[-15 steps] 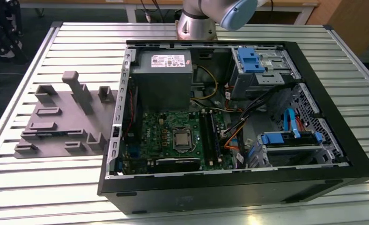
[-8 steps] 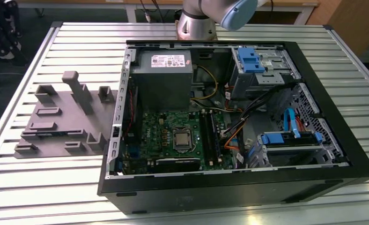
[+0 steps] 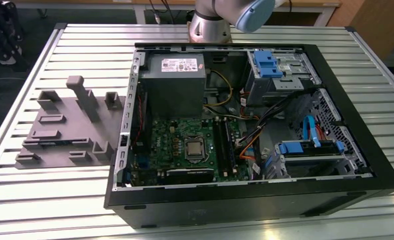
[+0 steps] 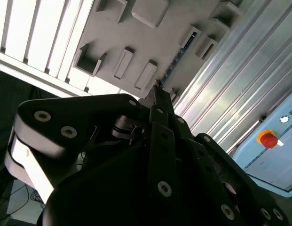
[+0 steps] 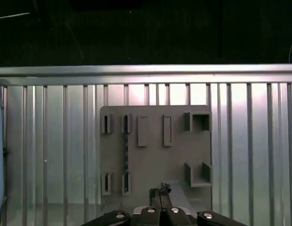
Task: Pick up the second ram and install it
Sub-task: 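Pick up the second ram and move it above second insertion slot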
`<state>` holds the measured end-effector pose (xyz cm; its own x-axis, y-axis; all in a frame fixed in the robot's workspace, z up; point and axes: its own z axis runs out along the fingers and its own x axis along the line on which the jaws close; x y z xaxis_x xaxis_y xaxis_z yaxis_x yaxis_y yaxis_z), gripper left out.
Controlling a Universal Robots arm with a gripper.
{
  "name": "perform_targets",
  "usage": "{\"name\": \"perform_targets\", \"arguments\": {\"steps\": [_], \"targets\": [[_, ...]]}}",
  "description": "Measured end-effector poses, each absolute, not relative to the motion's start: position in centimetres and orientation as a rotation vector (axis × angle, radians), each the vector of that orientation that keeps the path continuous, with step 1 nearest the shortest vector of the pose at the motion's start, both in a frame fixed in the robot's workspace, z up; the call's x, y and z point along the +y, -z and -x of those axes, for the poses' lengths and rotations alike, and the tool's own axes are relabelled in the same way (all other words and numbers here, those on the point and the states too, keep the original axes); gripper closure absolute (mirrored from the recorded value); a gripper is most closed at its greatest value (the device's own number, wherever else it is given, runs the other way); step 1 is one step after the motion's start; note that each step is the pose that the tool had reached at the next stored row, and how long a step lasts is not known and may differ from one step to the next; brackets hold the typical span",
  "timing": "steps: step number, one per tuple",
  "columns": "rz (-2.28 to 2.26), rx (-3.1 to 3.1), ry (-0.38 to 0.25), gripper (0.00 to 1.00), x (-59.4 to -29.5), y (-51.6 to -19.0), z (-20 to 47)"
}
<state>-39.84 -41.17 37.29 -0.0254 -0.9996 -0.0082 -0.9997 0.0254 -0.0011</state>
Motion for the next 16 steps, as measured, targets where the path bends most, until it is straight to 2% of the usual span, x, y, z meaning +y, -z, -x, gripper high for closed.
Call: {"name": "perform_targets", "arguments": {"steps": [16], "targets": [[2.254, 2.2, -0.023, 0.89, -42.5, -36.3, 39.9]]}}
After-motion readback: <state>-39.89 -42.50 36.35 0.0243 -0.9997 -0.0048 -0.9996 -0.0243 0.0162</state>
